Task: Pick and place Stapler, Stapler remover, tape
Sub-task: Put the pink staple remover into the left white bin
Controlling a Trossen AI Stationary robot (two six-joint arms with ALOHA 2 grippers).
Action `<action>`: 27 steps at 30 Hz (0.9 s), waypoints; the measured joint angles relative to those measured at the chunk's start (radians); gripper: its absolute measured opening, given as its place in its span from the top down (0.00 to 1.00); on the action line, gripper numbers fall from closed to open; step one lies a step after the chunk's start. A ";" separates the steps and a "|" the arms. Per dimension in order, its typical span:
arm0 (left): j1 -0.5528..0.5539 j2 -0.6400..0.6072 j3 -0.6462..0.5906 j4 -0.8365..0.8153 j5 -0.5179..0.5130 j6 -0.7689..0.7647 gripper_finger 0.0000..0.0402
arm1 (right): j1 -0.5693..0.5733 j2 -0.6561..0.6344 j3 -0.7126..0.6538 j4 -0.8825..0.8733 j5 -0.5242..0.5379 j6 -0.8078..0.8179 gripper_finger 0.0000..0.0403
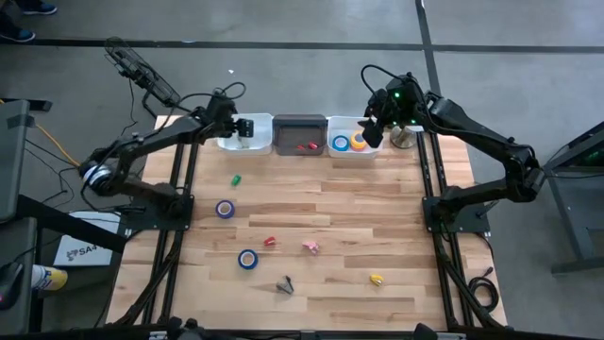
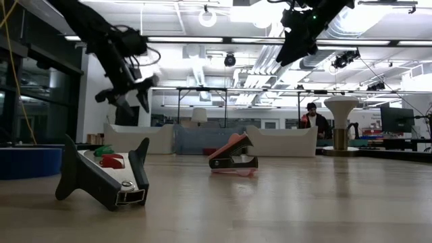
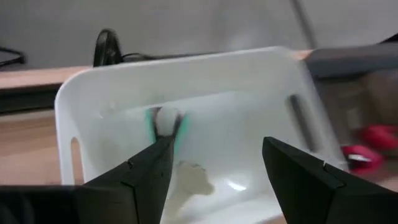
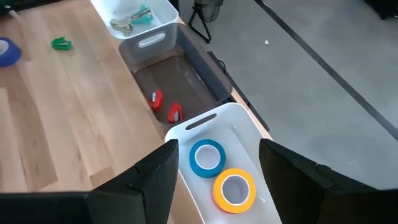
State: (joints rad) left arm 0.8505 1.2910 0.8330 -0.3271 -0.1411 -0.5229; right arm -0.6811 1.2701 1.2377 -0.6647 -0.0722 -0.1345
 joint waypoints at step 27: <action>-0.537 -0.211 0.000 -0.161 -0.015 0.010 0.40 | 0.314 0.000 -0.141 0.108 -0.213 0.012 0.47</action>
State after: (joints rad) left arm 0.3140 1.0801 0.8330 -0.4882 -0.1563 -0.5127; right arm -0.3669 1.2705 1.0970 -0.5572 -0.2853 -0.1223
